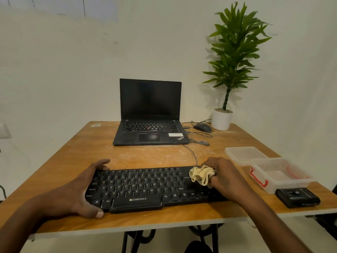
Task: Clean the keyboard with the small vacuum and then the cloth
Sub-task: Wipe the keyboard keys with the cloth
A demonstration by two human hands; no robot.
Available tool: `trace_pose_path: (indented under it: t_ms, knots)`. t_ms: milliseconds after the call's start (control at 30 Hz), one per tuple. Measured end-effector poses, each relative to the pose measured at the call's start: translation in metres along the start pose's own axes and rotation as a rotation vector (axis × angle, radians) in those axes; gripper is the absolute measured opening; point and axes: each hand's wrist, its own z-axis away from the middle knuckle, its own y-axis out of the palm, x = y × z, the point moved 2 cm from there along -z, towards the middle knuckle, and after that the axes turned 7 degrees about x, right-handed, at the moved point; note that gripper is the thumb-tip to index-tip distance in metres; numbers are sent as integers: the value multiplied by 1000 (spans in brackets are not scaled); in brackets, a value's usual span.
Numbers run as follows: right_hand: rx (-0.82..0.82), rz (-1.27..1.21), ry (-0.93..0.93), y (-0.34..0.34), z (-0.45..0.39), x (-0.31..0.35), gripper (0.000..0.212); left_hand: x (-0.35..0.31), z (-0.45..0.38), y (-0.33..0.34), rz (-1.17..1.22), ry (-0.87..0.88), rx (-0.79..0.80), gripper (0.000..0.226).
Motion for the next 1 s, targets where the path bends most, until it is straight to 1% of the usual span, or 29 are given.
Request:
trace_pose_path:
  t_ms: [33, 100, 167, 233, 300, 367, 433, 500, 600, 667, 733, 800, 867, 933, 1000]
  knots:
    - [-6, -121, -12, 2, 2, 5, 24, -2, 1, 1, 9, 2, 2, 143]
    - [13, -473, -25, 9, 8, 18, 16, -6, 4, 1, 33, -10, 14, 141]
    - [19, -813, 9, 16, 12, 28, 23, -10, 8, 2, 70, -27, 35, 136]
    - [33, -993, 42, 24, 11, 36, 25, -17, 12, 4, 66, -35, 35, 132]
    - [66, -1108, 79, 30, 8, 42, 26, -28, 17, 8, 19, -32, -33, 129]
    - [81, -1204, 114, 33, 4, 47, 30, -47, 18, 17, -3, 4, -161, 123]
    - [104, -1307, 147, 34, 2, 54, 35, -72, 15, 31, -5, 84, -315, 111]
    - [136, -1352, 145, 34, 2, 63, 36, -97, 9, 45, 27, 177, -464, 91]
    - [127, -1345, 116, 32, 3, 73, 38, -136, -4, 62, 153, 256, -671, 51]
    - [122, -1380, 81, 26, 5, 79, 34, -159, -12, 71, 281, 264, -734, 31]
    - [126, -1414, 44, 19, 8, 86, 36, -179, -21, 79, 406, 257, -721, 19]
    - [122, -1435, 19, 15, 8, 89, 46, -195, -29, 84, 446, 247, -714, 17]
    - [94, -1458, 9, 14, 6, 90, 57, -208, -36, 86, 410, 223, -746, 27]
    - [74, -1469, -6, 14, 3, 89, 63, -219, -42, 87, 304, 150, -809, 41]
    - [44, -1443, -4, 13, 3, 90, 65, -228, -46, 86, 159, 42, -885, 53]
